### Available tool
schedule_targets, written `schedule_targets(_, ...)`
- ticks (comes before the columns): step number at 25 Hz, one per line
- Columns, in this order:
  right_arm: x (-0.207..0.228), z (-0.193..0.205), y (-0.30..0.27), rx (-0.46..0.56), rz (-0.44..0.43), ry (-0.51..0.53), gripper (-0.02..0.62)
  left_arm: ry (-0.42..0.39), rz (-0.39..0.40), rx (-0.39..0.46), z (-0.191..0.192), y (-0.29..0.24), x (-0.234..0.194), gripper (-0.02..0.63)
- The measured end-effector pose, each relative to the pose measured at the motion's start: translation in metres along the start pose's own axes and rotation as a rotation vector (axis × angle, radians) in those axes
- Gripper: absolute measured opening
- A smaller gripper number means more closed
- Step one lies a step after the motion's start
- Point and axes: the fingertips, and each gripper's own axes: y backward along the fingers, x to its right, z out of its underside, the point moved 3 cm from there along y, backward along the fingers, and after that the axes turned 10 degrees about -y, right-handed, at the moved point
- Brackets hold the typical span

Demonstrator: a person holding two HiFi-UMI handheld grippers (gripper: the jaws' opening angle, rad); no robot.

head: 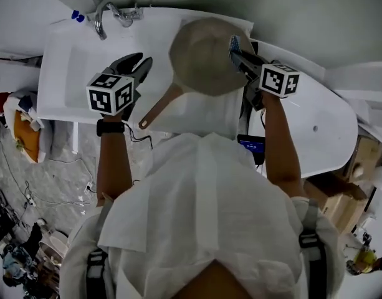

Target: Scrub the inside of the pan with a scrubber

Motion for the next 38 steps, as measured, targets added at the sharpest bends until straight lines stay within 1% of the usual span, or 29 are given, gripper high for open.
schedule_targets(4,-0.009,-0.034,0.050,0.211,0.006,0.065,0.054,0.047,-0.132,0.210,-0.033,0.018,-0.030,0.132)
schedule_targets(6,-0.013,-0.043,0.075,0.311,0.019,0.089,0.054,0.064,-0.192,0.293,-0.043,0.026,-0.039,0.091)
schedule_targets(8,-0.015,-0.048,0.096,0.390,0.043,0.126,0.054,0.056,-0.241,0.353,-0.053,0.032,-0.043,0.048)
schedule_targets(9,-0.017,-0.051,0.105,0.422,0.057,0.151,0.055,0.046,-0.256,0.374,-0.058,0.034,-0.044,0.037)
schedule_targets(12,-0.025,-0.053,0.122,0.479,0.113,0.244,0.055,0.010,-0.282,0.426,-0.069,0.038,-0.042,0.029)
schedule_targets(16,-0.035,-0.052,0.134,0.508,0.171,0.347,0.058,-0.048,-0.313,0.502,-0.082,0.048,-0.035,0.028)
schedule_targets(20,-0.044,-0.051,0.135,0.517,0.193,0.408,0.059,-0.081,-0.342,0.520,-0.084,0.057,-0.033,0.028)
schedule_targets(27,-0.048,-0.048,0.131,0.520,0.219,0.439,0.058,-0.087,-0.374,0.530,-0.080,0.069,-0.032,0.028)
schedule_targets(34,-0.051,-0.051,0.132,0.524,0.273,0.475,0.058,-0.098,-0.383,0.533,-0.081,0.077,-0.031,0.028)
schedule_targets(38,-0.048,-0.052,0.133,0.522,0.286,0.482,0.058,-0.108,-0.375,0.533,-0.084,0.074,-0.028,0.028)
